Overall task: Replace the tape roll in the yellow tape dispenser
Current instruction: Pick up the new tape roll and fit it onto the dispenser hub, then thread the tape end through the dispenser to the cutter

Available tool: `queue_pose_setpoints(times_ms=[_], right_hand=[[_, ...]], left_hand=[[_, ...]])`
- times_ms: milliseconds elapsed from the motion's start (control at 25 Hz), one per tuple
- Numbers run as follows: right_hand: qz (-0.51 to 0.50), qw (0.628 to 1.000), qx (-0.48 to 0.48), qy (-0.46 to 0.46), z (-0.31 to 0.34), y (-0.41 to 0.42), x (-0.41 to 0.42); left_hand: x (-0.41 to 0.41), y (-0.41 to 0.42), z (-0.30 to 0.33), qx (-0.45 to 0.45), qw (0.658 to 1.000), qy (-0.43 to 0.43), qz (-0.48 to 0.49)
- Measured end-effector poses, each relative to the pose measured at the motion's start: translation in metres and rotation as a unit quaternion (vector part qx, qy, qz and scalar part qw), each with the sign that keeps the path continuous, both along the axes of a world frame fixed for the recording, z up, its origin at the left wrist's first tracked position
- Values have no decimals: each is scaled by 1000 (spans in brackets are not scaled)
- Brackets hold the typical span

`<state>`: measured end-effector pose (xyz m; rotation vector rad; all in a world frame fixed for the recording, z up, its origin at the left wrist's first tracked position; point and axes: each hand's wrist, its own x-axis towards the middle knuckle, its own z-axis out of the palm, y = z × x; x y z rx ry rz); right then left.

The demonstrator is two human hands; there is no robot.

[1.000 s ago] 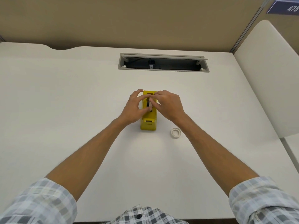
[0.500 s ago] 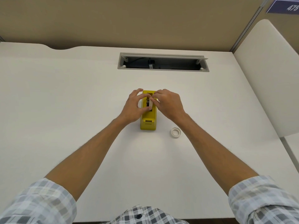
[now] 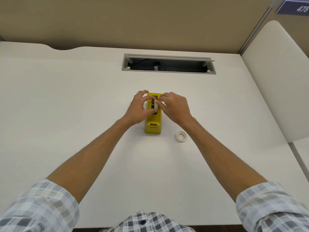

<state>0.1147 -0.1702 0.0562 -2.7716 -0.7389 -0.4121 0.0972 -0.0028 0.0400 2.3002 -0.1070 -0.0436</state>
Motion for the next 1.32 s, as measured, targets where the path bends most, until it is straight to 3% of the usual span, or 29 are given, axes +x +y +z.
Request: queue_pose_setpoints(times_ms=[1080, 1320], right_hand=[[32, 999, 11, 18, 2, -3, -2], [56, 998, -37, 16, 7, -1, 0]], left_hand=[[-2, -2, 1, 9, 1000, -20, -7], [-2, 0, 0, 24, 999, -19, -9]])
